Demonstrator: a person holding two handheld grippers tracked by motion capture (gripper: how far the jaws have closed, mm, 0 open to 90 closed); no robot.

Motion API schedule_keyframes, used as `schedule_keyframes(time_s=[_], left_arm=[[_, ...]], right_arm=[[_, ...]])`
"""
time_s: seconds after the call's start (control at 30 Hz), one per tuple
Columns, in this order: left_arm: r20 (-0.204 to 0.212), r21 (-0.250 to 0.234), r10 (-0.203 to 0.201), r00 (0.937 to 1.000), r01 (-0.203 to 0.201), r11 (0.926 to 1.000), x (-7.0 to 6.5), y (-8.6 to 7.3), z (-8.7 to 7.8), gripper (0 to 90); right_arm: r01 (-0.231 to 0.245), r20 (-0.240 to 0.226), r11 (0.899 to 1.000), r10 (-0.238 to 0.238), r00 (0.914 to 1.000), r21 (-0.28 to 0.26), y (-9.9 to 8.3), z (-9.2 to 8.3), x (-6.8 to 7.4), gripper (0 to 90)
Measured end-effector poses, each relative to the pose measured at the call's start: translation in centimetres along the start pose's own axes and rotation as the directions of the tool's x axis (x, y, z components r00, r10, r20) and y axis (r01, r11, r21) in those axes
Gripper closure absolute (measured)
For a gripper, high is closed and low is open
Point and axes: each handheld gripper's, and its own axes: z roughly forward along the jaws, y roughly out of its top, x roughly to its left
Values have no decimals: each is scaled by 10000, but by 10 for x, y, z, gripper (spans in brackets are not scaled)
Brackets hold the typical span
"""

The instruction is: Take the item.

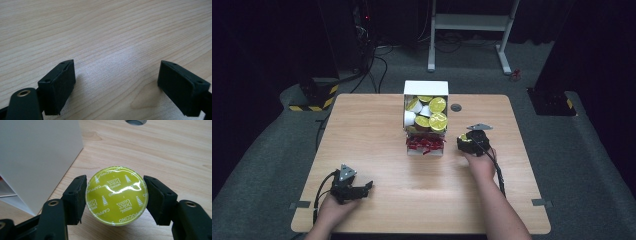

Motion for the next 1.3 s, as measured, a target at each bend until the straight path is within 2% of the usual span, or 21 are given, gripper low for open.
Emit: schedule_keyframes(time_s=[0.17, 0.5, 0.9, 1.1, 1.17, 1.2, 1.3], left_arm=[[24, 1, 27, 10000, -27, 10000, 0, 0, 0, 152], [39, 1, 25, 10000, -25, 10000, 0, 0, 0, 152], [7, 12, 62, 10000, -62, 10000, 0, 0, -1, 152], [96, 17, -58, 9999, 58, 10000, -1, 0, 0, 151], [86, 1, -66, 9999, 66, 10000, -1, 0, 0, 152], [44, 8, 30, 10000, -30, 10000, 0, 0, 0, 152], [46, 10, 30, 10000, -30, 10000, 0, 0, 0, 152]], right_arm=[[26, -4, 9999, -26, 10000, 125, -2, 6, 1, 386], [-217, -11, 9997, 217, 9998, 113, -4, 15, 0, 386], [-255, -47, 9997, 255, 9997, 63, -8, 12, -1, 382], [-231, 17, 9997, 231, 9997, 108, -7, 12, 1, 380], [-191, -37, 9997, 192, 9998, 160, -6, 11, 1, 365], [31, 8, 9999, -31, 10000, 129, -6, 11, 0, 354], [-53, -29, 9999, 54, 10000, 141, -4, 10, 1, 333]])
